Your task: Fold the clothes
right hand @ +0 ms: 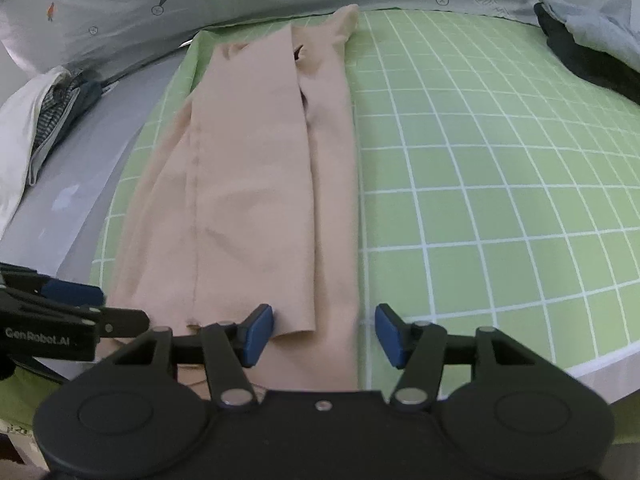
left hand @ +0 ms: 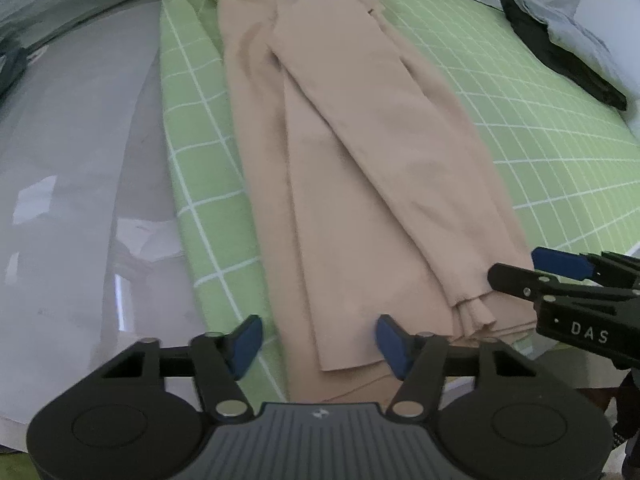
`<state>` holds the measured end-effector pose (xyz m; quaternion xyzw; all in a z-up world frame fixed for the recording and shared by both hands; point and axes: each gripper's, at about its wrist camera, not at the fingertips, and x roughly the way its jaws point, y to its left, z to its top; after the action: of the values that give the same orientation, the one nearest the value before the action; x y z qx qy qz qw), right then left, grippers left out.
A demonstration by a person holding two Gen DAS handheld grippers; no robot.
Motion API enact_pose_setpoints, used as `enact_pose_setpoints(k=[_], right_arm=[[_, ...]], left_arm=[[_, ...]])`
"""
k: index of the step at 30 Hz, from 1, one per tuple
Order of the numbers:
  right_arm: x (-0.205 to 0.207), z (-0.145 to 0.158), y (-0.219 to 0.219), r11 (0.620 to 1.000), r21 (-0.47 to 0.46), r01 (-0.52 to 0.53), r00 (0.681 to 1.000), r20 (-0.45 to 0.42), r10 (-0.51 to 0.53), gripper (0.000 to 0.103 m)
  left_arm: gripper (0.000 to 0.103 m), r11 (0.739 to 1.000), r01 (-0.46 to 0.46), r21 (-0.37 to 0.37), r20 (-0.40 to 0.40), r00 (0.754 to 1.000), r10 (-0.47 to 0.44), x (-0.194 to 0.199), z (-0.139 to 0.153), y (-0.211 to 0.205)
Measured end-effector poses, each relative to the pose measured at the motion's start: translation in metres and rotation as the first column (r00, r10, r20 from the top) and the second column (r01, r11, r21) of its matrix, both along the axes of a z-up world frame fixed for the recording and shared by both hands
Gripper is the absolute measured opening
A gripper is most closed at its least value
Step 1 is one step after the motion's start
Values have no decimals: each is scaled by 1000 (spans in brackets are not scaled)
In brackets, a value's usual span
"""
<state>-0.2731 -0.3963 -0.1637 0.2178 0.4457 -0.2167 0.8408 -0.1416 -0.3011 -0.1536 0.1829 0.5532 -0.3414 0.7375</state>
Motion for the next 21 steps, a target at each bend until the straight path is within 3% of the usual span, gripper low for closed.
enact_pose_setpoints(k=[1, 3, 5, 8, 12, 21], right_arm=[[0, 0, -1, 1000, 4, -4, 1000, 3, 4, 51], [2, -1, -2, 999, 25, -30, 999, 23, 29, 32], [5, 0, -2, 998, 44, -49, 998, 47, 47, 16], [2, 5, -3, 996, 56, -63, 996, 72, 58, 13], [-4, 23, -10, 996, 71, -45, 987, 156, 33, 8], [14, 73, -49, 998, 55, -7, 934, 358, -13, 6]], left_arm=[[48, 1000, 6, -5, 1, 1000, -6, -1, 0, 0], [24, 1000, 27, -14, 9, 1000, -27, -5, 1, 0], [15, 999, 33, -32, -1, 999, -33, -5, 3, -1], [13, 999, 12, -45, -5, 1000, -12, -2, 8, 0], [12, 992, -26, -122, -20, 1000, 24, 6, 30, 5], [12, 956, -53, -289, 64, 995, 74, 37, 90, -13]])
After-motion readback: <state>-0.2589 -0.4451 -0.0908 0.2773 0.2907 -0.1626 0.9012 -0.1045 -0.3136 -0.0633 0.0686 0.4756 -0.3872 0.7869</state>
